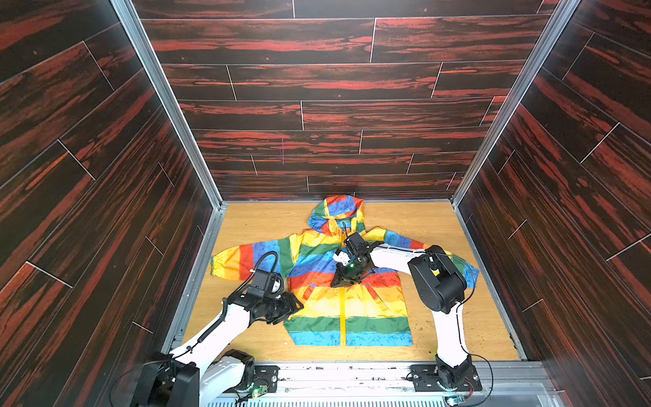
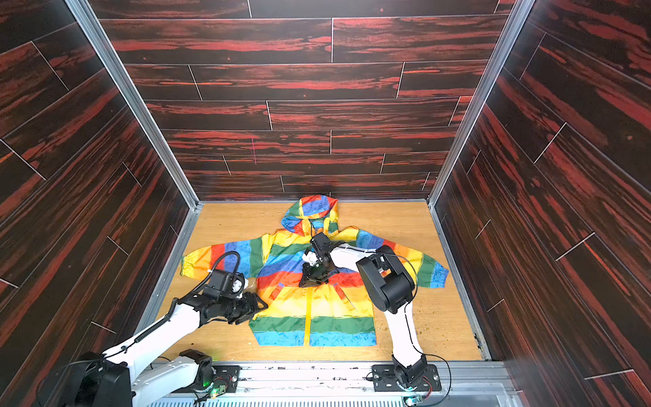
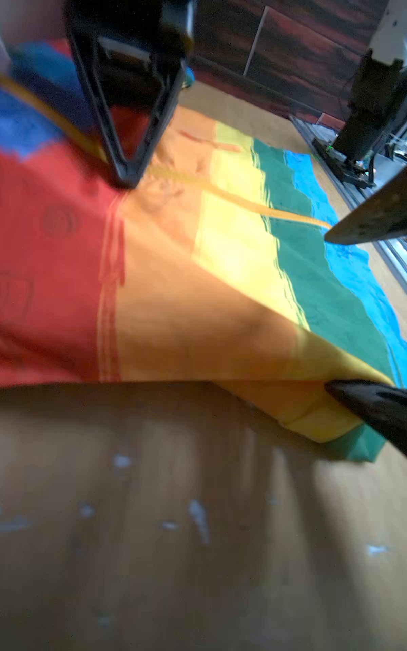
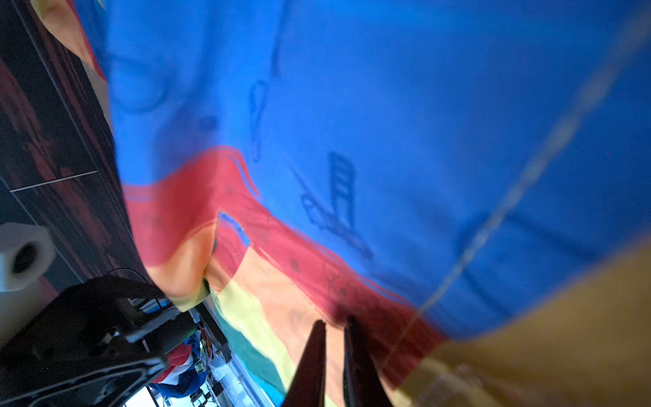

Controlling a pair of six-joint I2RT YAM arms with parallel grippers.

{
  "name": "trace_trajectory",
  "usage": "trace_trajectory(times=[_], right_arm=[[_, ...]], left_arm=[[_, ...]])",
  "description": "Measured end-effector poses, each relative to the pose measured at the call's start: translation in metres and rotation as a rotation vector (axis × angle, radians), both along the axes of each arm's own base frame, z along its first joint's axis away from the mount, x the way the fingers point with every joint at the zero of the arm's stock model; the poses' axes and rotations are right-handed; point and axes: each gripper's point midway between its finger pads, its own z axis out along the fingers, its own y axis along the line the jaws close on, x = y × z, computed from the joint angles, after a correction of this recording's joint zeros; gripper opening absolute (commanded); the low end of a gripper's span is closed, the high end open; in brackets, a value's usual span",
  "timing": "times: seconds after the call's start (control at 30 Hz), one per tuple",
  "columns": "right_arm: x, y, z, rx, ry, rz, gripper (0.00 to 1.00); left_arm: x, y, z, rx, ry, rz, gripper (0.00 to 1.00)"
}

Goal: Unzip the jacket
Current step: Flatten out the jacket at the center of the board.

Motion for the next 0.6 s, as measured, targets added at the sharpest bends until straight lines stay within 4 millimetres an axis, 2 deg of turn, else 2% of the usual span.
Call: trace_trajectory(times=[0.07,0.17,0.27,0.37,0.47,0.6], right_arm=[[0.0,0.0,0.0,0.0,0.0,0.0,0.14],[0.0,0.0,0.0,0.001,-0.001,0.0,0.14],[0.0,0.0,0.0,0.004,-0.005,-0.001,0.14],[0.0,-0.001,0.0,0.007,-0.012,-0.003,0.13],[0.001,-0.002,-0.001,0.015,-0.017,-0.007,0.13],[0.002,-0.007,-0.001,0.022,-0.02,-0.022,0.13]], left_arm=[[-0.002,0.007,-0.002,0.058,0.015,0.004,0.28],[0.001,0.018,-0.001,0.139,0.014,0.024,0.0],[0.005,0.027,0.002,0.205,0.02,0.038,0.0],[0.009,0.025,0.011,0.224,0.039,0.031,0.0],[0.018,0.012,0.038,0.201,0.033,0.002,0.0],[0.036,-0.019,0.093,0.114,-0.043,-0.049,0.0]])
